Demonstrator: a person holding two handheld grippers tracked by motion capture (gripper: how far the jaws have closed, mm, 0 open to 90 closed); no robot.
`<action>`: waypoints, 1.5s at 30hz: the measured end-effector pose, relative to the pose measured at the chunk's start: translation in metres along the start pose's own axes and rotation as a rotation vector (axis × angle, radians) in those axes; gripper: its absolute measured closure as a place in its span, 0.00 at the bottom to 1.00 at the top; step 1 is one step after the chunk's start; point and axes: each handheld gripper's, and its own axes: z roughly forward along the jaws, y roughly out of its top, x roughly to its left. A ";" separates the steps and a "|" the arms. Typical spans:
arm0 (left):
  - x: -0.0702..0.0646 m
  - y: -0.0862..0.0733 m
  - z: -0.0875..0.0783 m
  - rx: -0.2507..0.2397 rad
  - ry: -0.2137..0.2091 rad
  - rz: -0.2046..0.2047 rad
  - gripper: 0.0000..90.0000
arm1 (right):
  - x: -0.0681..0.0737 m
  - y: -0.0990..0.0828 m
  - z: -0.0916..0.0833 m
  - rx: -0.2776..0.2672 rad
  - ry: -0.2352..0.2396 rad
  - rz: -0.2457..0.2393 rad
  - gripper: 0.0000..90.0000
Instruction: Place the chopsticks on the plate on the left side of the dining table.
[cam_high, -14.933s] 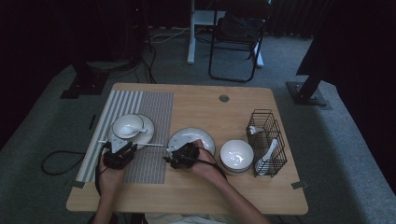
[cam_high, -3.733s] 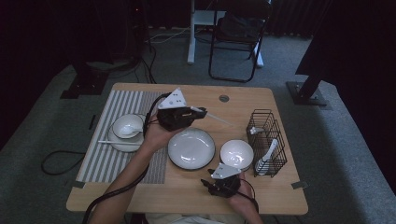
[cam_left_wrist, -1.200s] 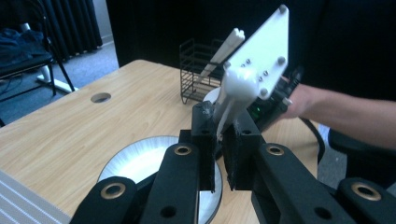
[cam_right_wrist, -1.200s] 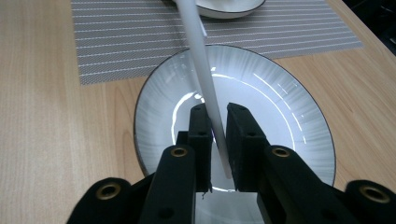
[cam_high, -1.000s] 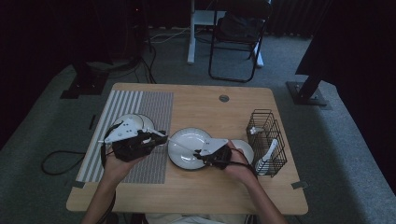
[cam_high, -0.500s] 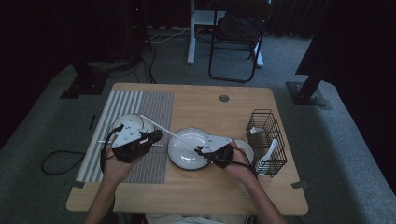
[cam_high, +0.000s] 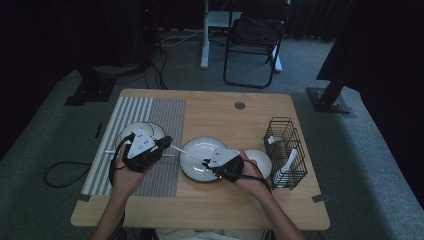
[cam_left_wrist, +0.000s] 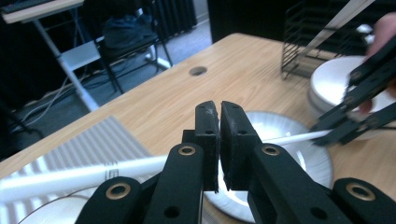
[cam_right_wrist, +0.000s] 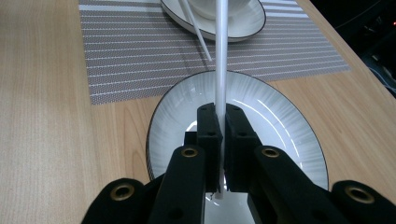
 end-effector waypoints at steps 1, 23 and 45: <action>0.000 -0.001 0.001 0.002 0.005 -0.003 0.97 | 0.000 0.001 0.000 0.000 0.000 -0.004 0.96; 0.008 -0.035 0.007 0.079 0.102 -0.026 0.91 | 0.002 0.018 0.010 0.034 0.061 -0.022 0.96; 0.013 -0.061 -0.018 0.078 0.192 -0.096 0.85 | -0.002 0.041 0.045 0.050 0.132 -0.007 0.96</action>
